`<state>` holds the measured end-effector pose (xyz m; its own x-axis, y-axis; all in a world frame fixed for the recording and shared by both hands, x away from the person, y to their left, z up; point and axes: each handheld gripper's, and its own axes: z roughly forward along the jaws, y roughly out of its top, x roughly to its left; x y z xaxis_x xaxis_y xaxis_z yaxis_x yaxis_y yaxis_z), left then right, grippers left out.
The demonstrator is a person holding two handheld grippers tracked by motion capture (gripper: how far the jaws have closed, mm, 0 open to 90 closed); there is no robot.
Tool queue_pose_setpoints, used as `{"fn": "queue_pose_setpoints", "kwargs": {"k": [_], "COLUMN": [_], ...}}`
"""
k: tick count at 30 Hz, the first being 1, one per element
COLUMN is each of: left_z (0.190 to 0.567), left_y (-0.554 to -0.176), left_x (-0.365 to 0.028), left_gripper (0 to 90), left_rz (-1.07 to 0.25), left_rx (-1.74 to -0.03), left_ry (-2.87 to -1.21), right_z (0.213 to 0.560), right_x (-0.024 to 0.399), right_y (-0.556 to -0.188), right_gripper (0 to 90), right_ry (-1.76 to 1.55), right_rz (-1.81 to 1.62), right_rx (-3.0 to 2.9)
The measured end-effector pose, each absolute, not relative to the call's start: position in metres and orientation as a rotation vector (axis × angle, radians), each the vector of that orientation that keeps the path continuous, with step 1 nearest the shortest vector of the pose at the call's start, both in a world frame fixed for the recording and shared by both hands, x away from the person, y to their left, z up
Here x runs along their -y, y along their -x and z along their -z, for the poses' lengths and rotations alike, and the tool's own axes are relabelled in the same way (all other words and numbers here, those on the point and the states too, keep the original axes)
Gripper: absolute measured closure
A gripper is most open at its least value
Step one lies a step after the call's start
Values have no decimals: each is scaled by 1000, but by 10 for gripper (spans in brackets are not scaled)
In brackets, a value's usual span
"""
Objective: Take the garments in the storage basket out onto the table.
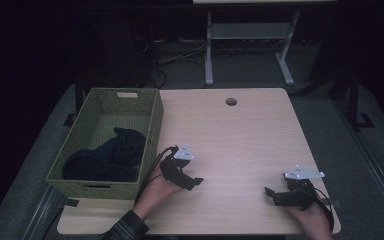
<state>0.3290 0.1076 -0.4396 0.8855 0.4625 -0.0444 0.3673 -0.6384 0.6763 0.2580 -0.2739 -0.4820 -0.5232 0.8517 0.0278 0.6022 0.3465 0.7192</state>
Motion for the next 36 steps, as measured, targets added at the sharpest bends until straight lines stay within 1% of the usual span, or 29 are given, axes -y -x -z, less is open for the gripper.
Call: {"fn": "queue_pose_setpoints", "kwargs": {"k": [23,36], "left_z": [413,400], "left_y": [-331,-335], "left_x": [-105,-104], "left_gripper": [142,143], "left_rz": [-124,-66], "left_rx": [-561,-519], "left_ry": [-2359,-2364], "right_z": [482,482], "right_x": [274,274], "right_y": [-258,-258], "right_gripper": [115,115], "right_ry": [-1283,-1282], "right_rz": [-982,-983], "right_rx": [-2263,-2265]}}
